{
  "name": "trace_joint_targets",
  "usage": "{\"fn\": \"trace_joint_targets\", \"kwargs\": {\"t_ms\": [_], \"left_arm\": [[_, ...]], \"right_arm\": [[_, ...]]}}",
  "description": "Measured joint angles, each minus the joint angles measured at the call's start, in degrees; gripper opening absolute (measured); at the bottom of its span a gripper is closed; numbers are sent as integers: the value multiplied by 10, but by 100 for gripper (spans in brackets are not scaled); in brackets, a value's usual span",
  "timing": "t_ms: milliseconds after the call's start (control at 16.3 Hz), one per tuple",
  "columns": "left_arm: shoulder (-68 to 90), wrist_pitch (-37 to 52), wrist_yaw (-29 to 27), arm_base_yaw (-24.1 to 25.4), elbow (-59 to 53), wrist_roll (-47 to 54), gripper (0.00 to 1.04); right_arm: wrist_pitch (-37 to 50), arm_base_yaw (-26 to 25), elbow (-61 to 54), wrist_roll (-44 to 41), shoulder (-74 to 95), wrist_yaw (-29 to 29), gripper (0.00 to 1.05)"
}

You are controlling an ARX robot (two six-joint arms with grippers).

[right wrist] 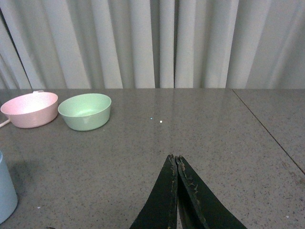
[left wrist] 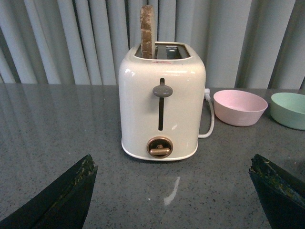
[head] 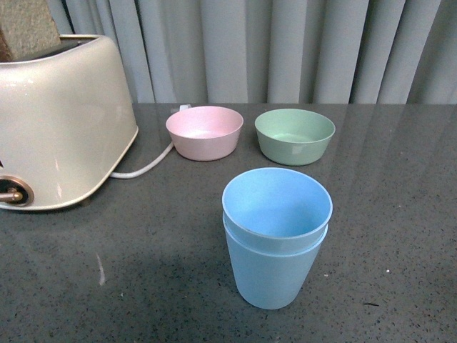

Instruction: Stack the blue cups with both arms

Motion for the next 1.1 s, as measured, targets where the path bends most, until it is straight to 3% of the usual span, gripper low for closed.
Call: {"fn": "trace_joint_targets", "kwargs": {"t_ms": [736,859,1105], "left_arm": [[0,0,0,0,0,0,98],[0,0,0,0,0,0,98],[0,0,0,0,0,0,98]], "right_arm": [[4,0,-34,-1,-34,0,2],[4,0,-34,-1,-34,0,17],[4,0,-34,-1,-34,0,61]]}}
